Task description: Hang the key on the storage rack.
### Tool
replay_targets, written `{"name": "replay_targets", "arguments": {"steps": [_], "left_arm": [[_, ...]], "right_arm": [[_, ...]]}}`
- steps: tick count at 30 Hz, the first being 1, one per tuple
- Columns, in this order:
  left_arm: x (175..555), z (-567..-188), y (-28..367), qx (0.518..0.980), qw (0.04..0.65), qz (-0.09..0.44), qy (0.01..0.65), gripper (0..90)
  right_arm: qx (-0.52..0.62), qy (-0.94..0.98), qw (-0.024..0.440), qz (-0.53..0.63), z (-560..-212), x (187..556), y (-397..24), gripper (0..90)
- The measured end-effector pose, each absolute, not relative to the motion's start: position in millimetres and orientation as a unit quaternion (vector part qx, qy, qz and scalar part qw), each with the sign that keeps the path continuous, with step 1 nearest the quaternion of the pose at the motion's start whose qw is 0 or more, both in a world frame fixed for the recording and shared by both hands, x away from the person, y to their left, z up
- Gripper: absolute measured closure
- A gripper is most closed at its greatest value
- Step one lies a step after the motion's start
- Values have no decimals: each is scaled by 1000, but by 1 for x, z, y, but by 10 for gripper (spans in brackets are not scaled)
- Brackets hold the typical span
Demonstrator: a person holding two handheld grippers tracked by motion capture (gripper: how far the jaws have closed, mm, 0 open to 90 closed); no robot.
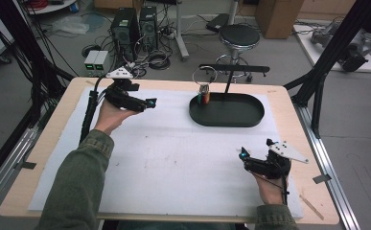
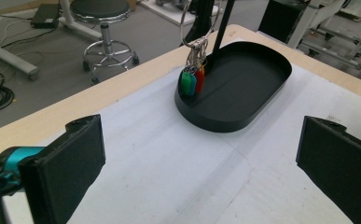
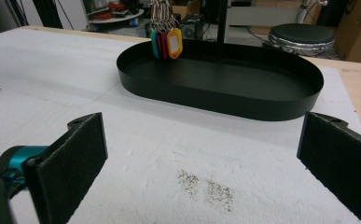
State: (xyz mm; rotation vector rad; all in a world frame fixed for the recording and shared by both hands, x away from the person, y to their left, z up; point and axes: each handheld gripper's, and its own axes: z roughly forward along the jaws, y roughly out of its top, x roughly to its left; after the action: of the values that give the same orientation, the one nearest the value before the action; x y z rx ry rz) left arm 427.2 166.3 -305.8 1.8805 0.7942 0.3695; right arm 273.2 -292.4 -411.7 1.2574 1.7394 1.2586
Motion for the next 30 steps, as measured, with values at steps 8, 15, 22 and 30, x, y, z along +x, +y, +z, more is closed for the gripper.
{"name": "replay_targets", "arguments": {"steps": [8, 15, 22, 30], "left_arm": [[419, -310, 183, 773, 509, 159, 343, 16], [410, -315, 203, 760, 519, 166, 354, 16], [399, -318, 223, 749, 522, 178, 368, 16], [388, -331, 237, 732, 533, 179, 384, 17]], "right_arm": [[476, 664, 322, 478, -412, 274, -292, 4], [477, 664, 320, 478, -412, 273, -291, 5], [476, 665, 323, 477, -412, 274, -291, 5], [476, 666, 320, 476, -413, 274, -291, 4]]}}
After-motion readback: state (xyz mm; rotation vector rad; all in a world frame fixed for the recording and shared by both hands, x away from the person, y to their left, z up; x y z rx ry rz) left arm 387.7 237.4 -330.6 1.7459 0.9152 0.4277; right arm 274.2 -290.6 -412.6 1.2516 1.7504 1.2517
